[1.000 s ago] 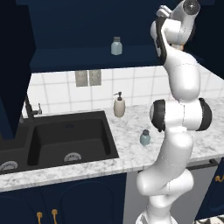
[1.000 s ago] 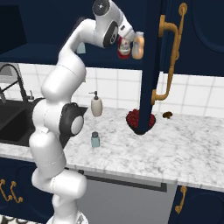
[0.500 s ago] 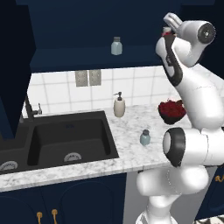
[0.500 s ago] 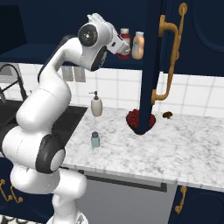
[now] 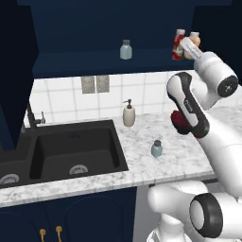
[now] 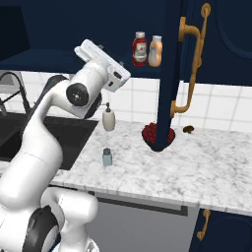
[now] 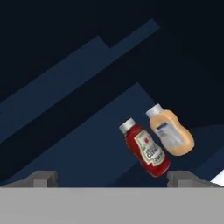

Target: Put the shaker and condiment bottle from the counter next to their counterparts in the cabinet.

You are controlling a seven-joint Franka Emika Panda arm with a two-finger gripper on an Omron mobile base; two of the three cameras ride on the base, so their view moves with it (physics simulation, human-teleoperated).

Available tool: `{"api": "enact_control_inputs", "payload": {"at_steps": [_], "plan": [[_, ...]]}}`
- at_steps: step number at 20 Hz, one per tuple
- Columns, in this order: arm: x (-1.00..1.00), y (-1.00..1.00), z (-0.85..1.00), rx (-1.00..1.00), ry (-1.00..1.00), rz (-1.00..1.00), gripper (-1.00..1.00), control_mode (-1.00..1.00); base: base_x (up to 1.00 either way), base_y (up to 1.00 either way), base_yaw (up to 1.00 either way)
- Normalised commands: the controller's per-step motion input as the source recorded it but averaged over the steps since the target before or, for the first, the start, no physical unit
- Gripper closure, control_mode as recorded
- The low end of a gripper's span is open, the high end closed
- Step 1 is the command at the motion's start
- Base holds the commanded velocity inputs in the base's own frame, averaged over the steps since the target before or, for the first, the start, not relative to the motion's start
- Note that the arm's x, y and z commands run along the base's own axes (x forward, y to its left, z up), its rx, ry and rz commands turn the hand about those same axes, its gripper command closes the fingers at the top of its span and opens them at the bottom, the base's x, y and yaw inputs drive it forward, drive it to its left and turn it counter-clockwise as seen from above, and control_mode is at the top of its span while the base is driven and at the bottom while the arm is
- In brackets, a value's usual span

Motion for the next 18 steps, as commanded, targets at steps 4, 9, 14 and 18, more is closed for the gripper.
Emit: {"api": "enact_control_inputs", "payload": {"at_steps": [4,9,14,18], "plan": [[-1.0,0.14,-0.21,-0.04,-0.15,0.02,-1.0,-1.0,0.0,0.0,0.0],[-1.0,0.03,-0.35,-0.14,-0.01,0.12,-1.0,-1.0,0.0,0.0,0.0],[-1.0,0.0,-0.49,-0.22,0.08,0.21,-1.0,-1.0,0.0,0.0,0.0],[-0.96,0.01,-0.44,-0.21,0.16,0.19,-1.0,-1.0,0.0,0.0,0.0]]}}
